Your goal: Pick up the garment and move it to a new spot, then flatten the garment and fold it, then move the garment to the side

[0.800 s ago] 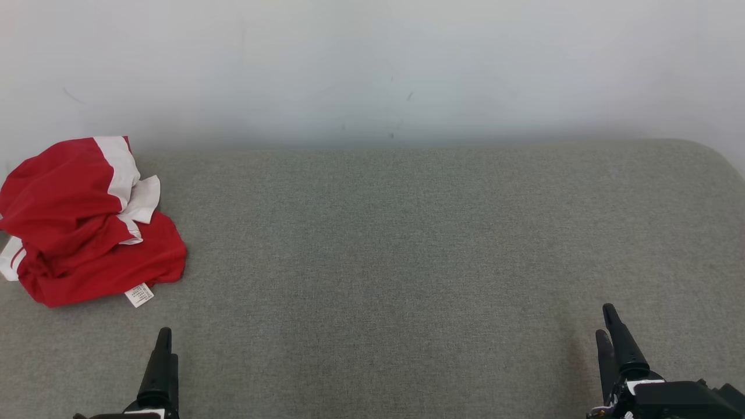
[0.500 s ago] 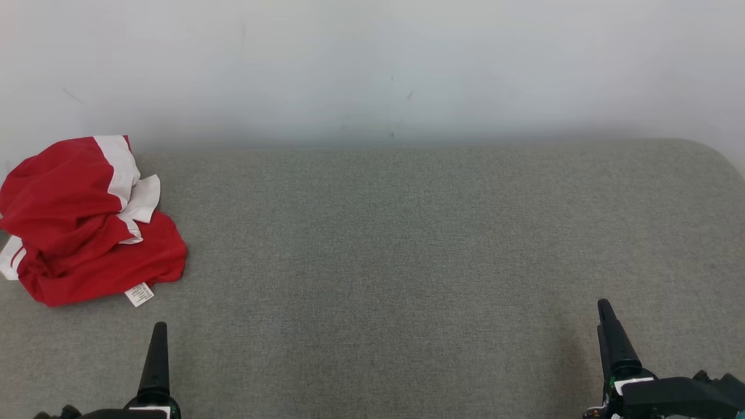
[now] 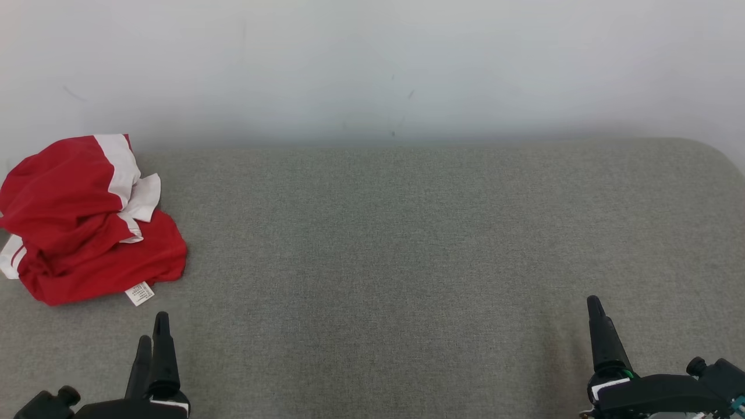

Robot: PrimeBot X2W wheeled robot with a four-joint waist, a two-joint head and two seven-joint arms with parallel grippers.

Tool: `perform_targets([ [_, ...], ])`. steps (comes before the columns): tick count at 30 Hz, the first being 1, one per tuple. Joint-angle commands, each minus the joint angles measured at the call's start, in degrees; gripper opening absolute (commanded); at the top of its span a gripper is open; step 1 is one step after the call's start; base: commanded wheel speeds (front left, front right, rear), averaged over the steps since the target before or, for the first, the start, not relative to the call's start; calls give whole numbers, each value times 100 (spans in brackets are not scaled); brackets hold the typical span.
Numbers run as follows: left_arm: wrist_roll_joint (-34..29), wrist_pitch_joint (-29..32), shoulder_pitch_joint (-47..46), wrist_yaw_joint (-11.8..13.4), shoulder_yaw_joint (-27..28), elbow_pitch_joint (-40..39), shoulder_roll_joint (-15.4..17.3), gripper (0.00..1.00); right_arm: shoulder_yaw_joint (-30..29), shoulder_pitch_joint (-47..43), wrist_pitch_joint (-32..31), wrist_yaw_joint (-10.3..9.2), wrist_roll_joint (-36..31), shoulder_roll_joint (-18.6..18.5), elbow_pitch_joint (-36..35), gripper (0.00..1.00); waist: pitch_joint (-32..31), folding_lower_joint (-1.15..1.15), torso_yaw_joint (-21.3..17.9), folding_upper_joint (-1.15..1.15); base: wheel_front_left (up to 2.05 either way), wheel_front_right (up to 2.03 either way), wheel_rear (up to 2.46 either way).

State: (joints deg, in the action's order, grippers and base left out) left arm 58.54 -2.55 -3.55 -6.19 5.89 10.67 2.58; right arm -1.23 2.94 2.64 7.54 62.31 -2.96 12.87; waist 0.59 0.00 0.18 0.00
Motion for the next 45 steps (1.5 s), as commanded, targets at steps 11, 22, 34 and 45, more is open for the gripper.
perform_targets([
  [11,-1603,-273,15,67,-119,-241,65,100,157,35,271,-4,-1500,-40,-139,100,17,0,4,0,0,0,0],
  [22,-2576,-466,39,170,-327,-328,170,100,248,14,464,-5,-2520,-32,-166,100,44,0,29,0,0,0,0],
  [34,-3292,-637,134,235,-454,-448,310,100,364,-22,632,-6,-3407,-31,-158,100,30,0,39,0,0,0,0],
  [45,-3893,-792,200,309,-544,-509,405,100,406,-58,785,-6,-4137,-28,-168,100,15,0,57,0,0,0,0],
])
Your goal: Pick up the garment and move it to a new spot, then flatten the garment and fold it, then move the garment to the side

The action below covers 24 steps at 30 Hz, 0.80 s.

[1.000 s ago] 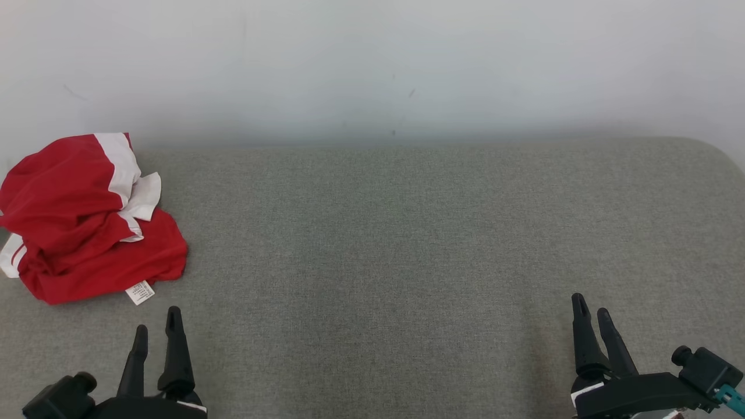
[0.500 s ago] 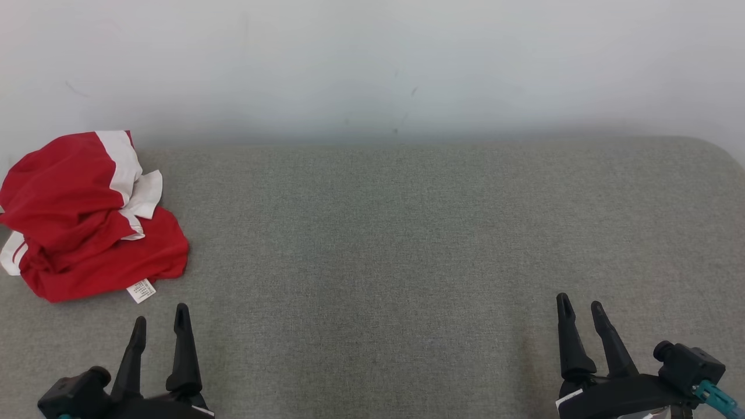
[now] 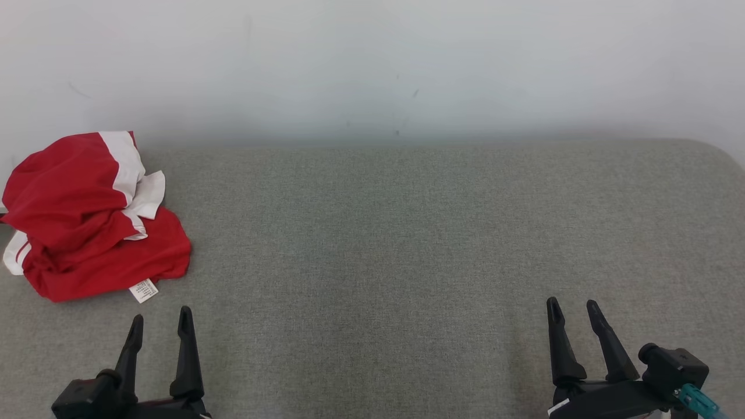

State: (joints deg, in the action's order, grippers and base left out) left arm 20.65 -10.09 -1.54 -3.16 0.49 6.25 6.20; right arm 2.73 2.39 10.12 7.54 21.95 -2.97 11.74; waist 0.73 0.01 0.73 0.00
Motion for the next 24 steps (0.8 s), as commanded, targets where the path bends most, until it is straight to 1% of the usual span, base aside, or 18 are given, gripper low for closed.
perform_targets([
  [1,-158,-51,4,9,-10,-74,48,100,11,-8,55,-7,-161,-27,-56,100,1,-1,3,0,0,0,0],
  [8,-496,-145,59,53,-44,-135,101,100,-23,-38,142,-7,-566,-22,-65,100,-8,-1,5,0,0,0,0],
  [16,-795,-242,85,40,-29,-138,135,100,-80,-63,240,-8,-961,-15,-97,100,-14,-1,14,0,0,0,0],
  [21,-874,-305,113,-38,18,-108,83,100,-112,-86,299,-8,-1166,-9,-122,100,-17,-1,21,0,0,0,0],
  [24,-965,-319,149,-14,-1,-136,54,100,-108,-95,317,-8,-1246,-7,-126,100,-22,-1,22,0,0,0,0],
])
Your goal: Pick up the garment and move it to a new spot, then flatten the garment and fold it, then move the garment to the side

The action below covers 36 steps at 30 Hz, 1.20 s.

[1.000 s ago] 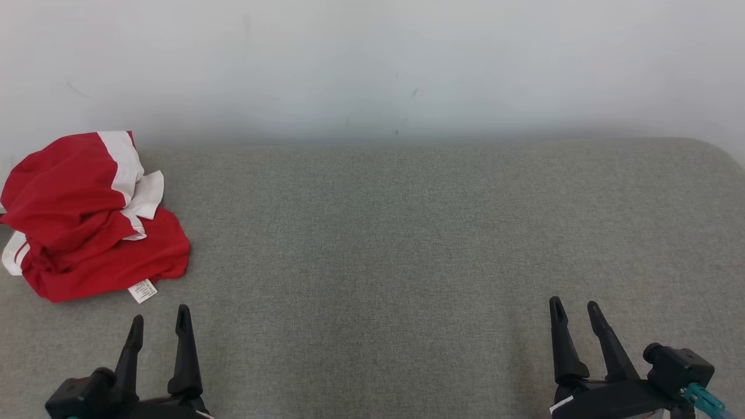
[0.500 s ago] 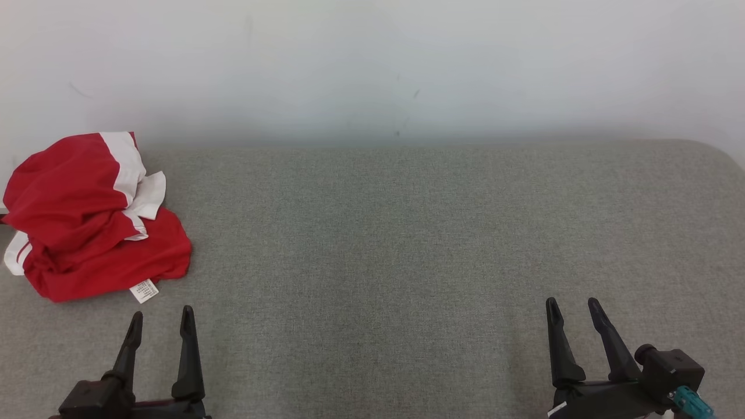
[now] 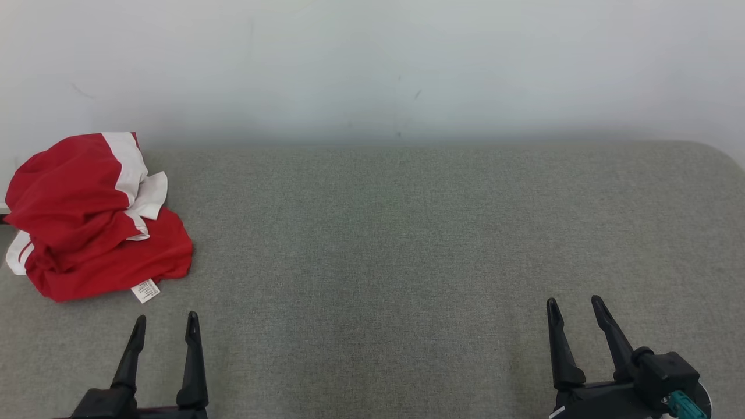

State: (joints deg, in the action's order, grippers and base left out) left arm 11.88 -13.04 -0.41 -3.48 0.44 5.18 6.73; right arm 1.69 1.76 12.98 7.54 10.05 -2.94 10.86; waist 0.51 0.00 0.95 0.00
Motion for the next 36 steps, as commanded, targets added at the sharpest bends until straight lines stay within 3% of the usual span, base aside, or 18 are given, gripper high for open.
perform_targets([
  [1,-126,-38,55,15,-7,-40,-10,100,3,-38,39,-8,-89,-10,-43,100,-3,0,-1,0,0,0,0],
  [18,-758,-231,130,-31,47,9,7,100,3,-165,29,-10,-538,1,-279,100,-56,0,16,0,0,0,0],
  [36,-572,-221,113,-86,130,105,-58,100,-18,-231,-15,-10,-238,3,-354,100,-60,0,38,0,0,0,0],
])
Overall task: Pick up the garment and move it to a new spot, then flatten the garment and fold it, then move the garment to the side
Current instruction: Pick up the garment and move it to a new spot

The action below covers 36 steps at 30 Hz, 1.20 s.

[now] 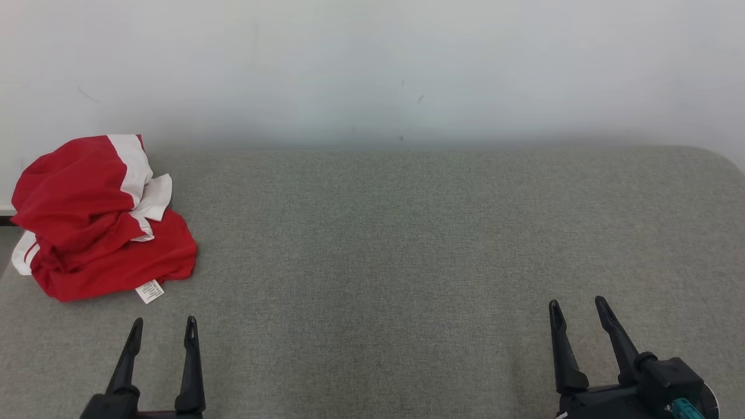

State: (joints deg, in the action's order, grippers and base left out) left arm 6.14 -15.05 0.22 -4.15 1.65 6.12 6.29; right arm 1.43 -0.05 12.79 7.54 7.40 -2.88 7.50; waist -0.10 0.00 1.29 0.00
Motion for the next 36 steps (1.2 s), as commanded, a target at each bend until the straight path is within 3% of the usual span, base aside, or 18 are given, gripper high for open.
perform_targets([
  [1,2,-20,48,-19,11,12,-16,100,9,-50,5,-10,33,-2,-19,100,4,0,7,0,0,0,0],
  [14,-18,-20,-53,-19,17,100,2,100,75,-57,43,-10,82,-2,32,100,30,0,402,0,0,0,0],
  [36,35,-20,66,53,54,230,80,100,153,-161,47,-10,102,-2,102,100,-46,0,2270,0,0,0,0],
])
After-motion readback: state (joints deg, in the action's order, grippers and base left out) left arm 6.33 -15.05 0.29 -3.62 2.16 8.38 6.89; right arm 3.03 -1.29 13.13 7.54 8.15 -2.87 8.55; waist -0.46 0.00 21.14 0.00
